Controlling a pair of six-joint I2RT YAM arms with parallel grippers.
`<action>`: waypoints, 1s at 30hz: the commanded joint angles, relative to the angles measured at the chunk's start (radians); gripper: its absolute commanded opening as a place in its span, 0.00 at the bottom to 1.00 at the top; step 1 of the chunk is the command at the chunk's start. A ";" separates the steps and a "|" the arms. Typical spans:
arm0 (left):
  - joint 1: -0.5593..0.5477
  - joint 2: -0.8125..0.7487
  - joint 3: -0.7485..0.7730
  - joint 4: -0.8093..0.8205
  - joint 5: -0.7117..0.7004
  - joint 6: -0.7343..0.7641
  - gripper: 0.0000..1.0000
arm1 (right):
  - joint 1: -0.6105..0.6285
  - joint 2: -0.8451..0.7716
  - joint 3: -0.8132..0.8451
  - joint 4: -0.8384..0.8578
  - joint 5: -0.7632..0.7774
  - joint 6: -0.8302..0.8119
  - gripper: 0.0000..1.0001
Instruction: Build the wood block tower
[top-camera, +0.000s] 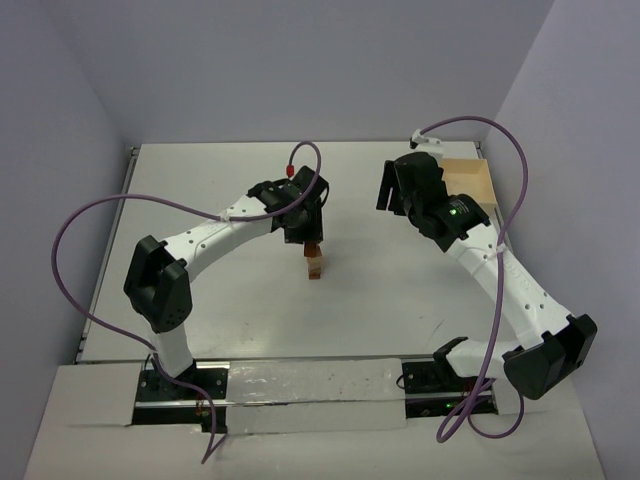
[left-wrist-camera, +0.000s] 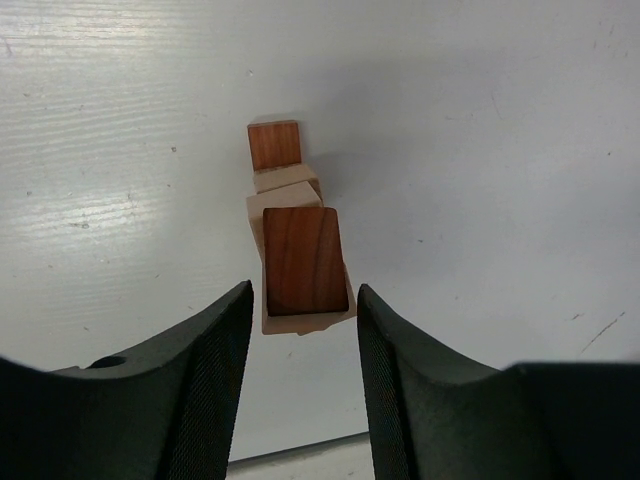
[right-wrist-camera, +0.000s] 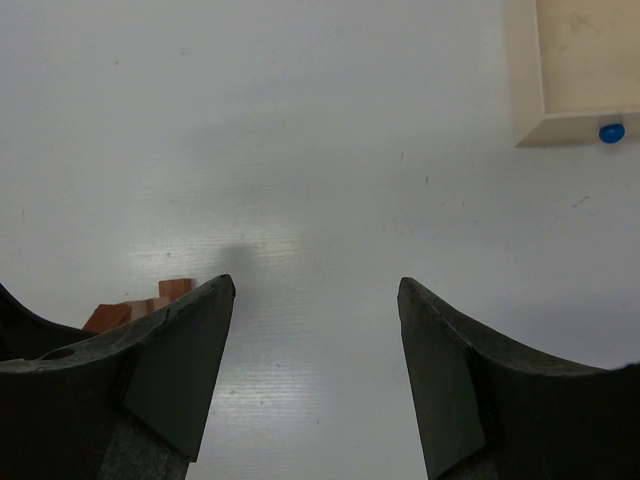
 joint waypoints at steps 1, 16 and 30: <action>-0.006 -0.008 0.037 0.034 0.019 0.009 0.55 | -0.009 -0.027 0.000 0.035 -0.002 -0.004 0.74; -0.002 -0.213 0.063 0.062 -0.010 0.074 0.61 | -0.008 -0.020 -0.042 0.051 -0.090 -0.015 0.69; 0.445 -0.362 -0.210 0.024 0.457 0.208 0.00 | 0.061 0.103 -0.092 0.103 -0.233 0.025 0.55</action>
